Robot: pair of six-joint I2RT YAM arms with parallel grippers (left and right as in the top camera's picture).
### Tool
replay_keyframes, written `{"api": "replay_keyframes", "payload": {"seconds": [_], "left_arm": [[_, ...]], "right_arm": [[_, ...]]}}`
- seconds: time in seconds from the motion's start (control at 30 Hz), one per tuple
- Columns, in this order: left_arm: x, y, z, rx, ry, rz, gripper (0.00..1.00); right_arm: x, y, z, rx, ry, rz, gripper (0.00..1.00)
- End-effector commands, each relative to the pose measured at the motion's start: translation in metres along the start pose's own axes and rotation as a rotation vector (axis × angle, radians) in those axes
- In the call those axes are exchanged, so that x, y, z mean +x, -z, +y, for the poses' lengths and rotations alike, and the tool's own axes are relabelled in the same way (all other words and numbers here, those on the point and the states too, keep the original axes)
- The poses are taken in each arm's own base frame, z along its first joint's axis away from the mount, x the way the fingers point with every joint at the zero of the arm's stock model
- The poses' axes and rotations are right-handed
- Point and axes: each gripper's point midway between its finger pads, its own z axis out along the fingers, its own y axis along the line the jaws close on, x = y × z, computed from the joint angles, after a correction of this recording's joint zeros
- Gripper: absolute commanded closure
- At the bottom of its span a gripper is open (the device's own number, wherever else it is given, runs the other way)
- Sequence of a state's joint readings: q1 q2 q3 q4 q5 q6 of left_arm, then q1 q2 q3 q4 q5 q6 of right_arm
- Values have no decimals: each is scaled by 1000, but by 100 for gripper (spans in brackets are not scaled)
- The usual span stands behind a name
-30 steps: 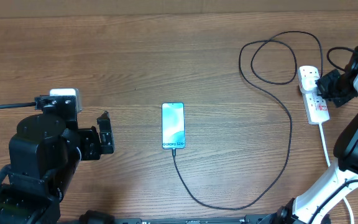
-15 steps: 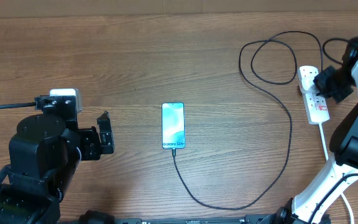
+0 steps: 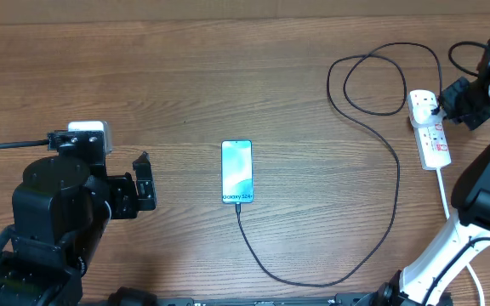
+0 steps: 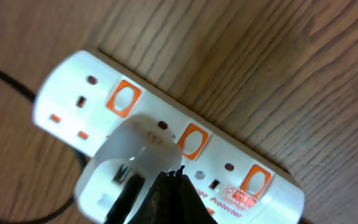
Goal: Plug charger to phone and switch on socket
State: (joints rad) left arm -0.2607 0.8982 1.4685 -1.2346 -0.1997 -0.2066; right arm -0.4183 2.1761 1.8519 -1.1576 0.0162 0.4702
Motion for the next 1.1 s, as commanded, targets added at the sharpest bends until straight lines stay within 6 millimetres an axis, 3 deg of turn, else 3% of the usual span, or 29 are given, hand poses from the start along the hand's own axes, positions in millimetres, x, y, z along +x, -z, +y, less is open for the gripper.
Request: {"api": "replay_keyframes", "payload": {"seconds": [0.0,0.53,0.73,0.93,1.07], "left_arm": [[-1,4,4,-15,17,-16,0],[-1,4,4,-16,17,-15,1],[-1,4,4,-16,17,-15,0],[-1,4,4,-16,17,-15,1],[-1,5,5,-15,18,-19,0]], "right_arm": [[-1,-17,-5,31,1,21,96],[0,-28,5,-11,5,41,96],[26,-61,18,-19,55,149,96],[36,-59,24,-9,86,169,96],[27,-37,18,6,74,117,96]]}}
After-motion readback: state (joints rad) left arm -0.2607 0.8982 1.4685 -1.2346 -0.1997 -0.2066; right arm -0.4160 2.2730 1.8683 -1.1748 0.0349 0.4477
